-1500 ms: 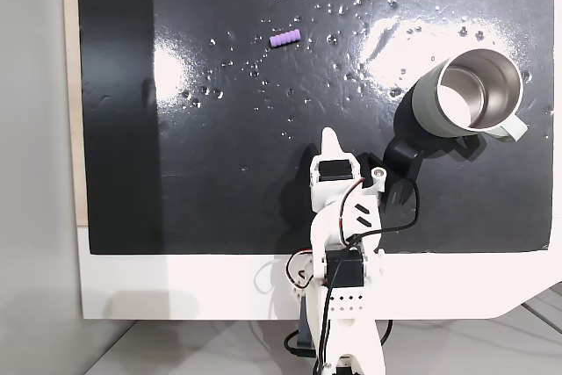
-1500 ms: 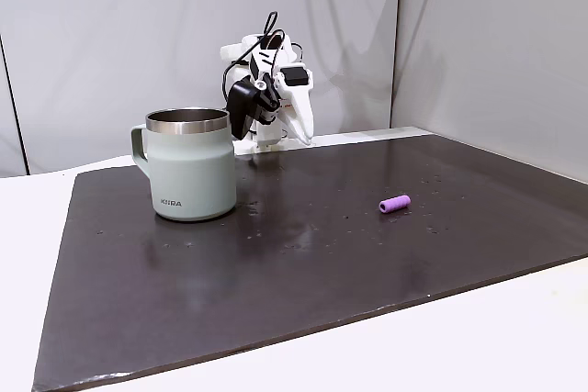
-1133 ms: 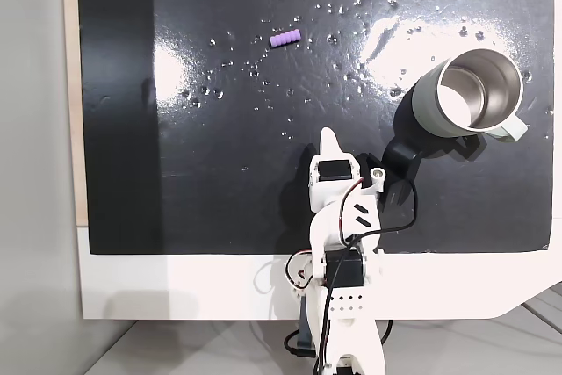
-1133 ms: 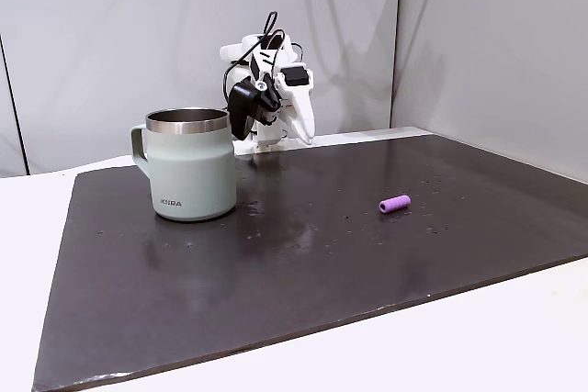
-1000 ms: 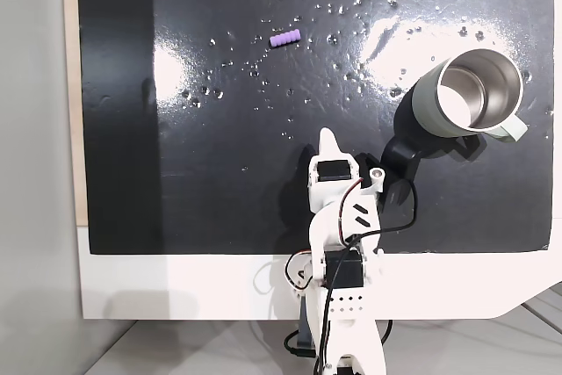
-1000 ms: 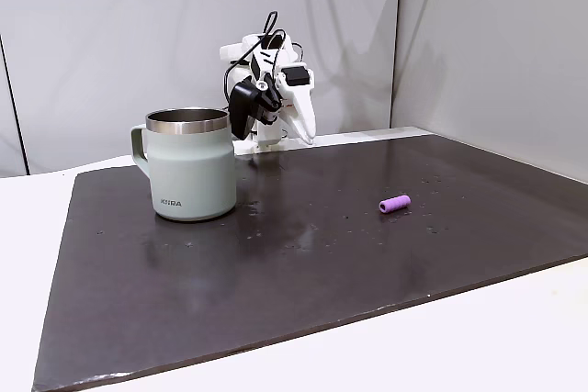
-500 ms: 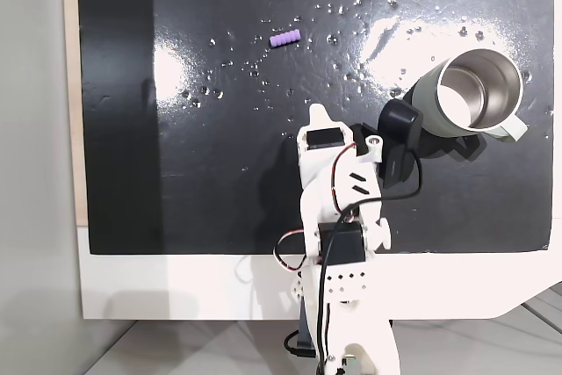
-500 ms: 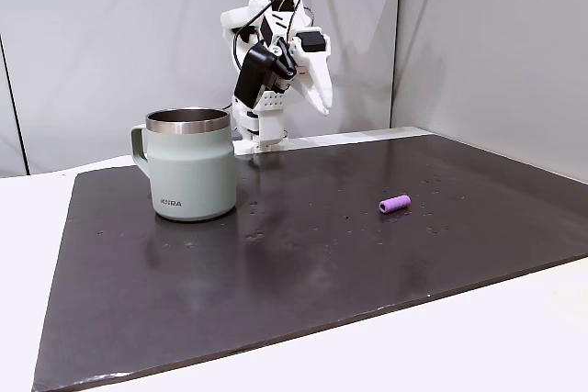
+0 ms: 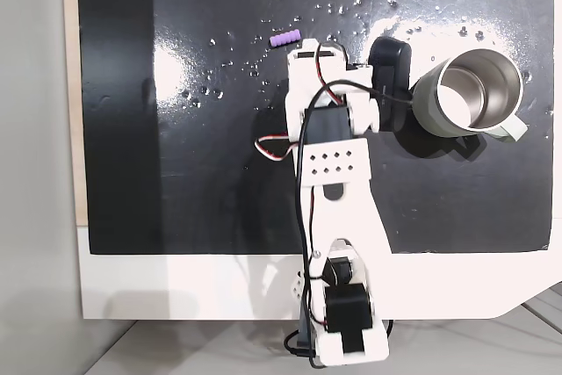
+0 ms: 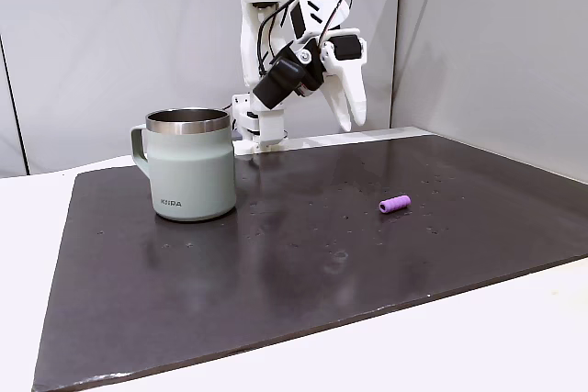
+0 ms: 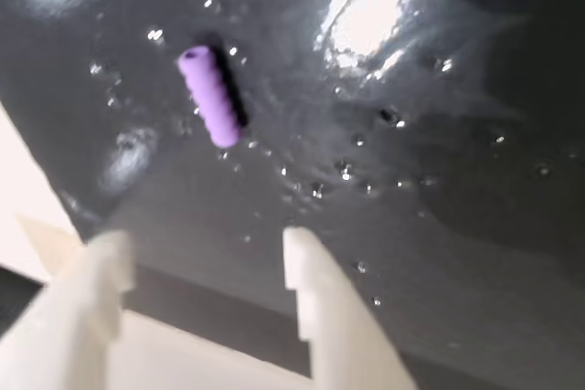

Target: Grasp a pengrip and put it in the cup.

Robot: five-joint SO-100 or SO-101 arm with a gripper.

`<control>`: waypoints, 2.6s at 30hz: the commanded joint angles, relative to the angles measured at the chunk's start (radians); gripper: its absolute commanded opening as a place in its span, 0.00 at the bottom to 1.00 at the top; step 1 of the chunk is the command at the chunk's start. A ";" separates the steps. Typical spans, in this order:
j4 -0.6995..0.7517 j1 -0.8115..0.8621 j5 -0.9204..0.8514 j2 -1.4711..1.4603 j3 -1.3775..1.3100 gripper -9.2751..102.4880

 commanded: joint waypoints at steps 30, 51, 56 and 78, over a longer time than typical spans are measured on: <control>0.290 -0.072 0.132 -0.796 -0.945 0.29; 0.673 -0.084 0.123 -1.351 -1.795 0.09; 0.680 -0.083 0.123 -1.279 -1.764 0.08; 0.696 0.229 0.114 -0.218 -1.094 0.08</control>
